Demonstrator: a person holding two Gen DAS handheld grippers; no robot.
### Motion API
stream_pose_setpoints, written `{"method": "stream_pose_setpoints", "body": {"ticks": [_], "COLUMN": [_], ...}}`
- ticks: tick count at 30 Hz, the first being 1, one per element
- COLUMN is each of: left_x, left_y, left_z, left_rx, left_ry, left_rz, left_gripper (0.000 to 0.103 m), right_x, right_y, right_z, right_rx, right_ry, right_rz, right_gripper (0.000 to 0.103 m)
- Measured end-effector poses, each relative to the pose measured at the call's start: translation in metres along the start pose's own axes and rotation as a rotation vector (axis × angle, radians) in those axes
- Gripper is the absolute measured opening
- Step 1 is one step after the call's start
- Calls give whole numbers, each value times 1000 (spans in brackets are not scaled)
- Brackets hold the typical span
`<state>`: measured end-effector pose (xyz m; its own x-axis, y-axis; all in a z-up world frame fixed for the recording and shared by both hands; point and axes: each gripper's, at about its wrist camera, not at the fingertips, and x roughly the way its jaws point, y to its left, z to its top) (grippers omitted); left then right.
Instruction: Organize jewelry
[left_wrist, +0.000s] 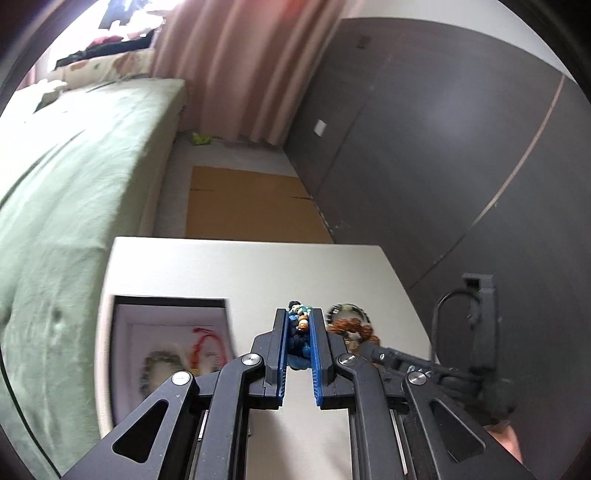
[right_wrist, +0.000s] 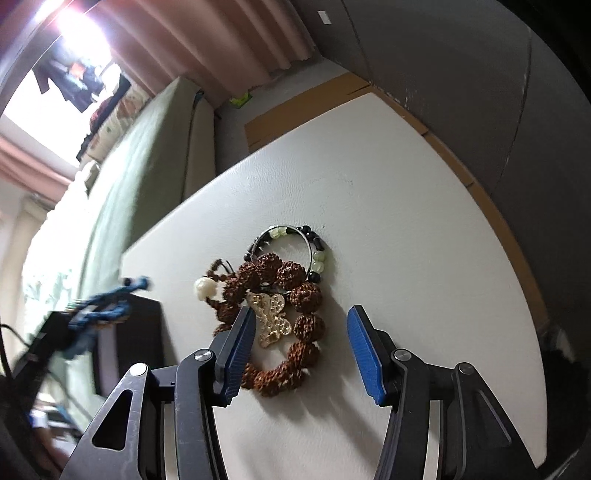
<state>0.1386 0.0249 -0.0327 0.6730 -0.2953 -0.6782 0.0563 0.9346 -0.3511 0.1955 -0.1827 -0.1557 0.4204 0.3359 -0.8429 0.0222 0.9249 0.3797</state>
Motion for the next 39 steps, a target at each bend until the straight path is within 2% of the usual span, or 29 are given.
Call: {"method": "stream_pose_setpoints", "body": {"ticks": [1,2,7,14,17,19,22,24,25,26,28,34,39], "left_x": [-5,-10,-27,-40,-32,-23,-11,-15,-19,-23,-37,-58,-74], "left_y": [4,10,30,46,41,37,33,36,37,38,42,61,83], "left_z": [0,0,-4,-12,-18,-23,-26,-26,-26,-25,-23,-13,-7], "left_rx": [-6,-14,-54,-70,-53,-44,-49,-65,-75,-87,-109,-181,-249], "left_ry": [-7,-12,-28,-34,-12,38,102,93,79,60,3,-63,-112], "left_rz": [11,19,77,135,105,68,52,39,35,32,20,39,68], "left_gripper": [11,11,11,11,12,13,24,43,62,75,77,77,77], "right_x": [1,-1,-16,-60,-73,-83,-96,-102,-103,-105,-108,-120,-133], "right_y": [1,5,8,12,16,19,21,25,28,31,35,52,81], "right_z": [-1,-3,-8,-19,-26,-29,-36,-40,-42,-44,-45,-50,-49], "right_rx": [-10,-29,-49,-51,-52,-60,-75,-87,-91,-95,-101,-123,-169], "right_ry": [-5,-23,-40,-123,-147,-166,-189,-198,-202,-205,-210,-245,-299], "right_rz": [-18,-50,-47,45,78,97,126,137,145,155,175,259,340], "right_gripper": [35,20,20,20,20,20,20,20,20,20,20,20,20]}}
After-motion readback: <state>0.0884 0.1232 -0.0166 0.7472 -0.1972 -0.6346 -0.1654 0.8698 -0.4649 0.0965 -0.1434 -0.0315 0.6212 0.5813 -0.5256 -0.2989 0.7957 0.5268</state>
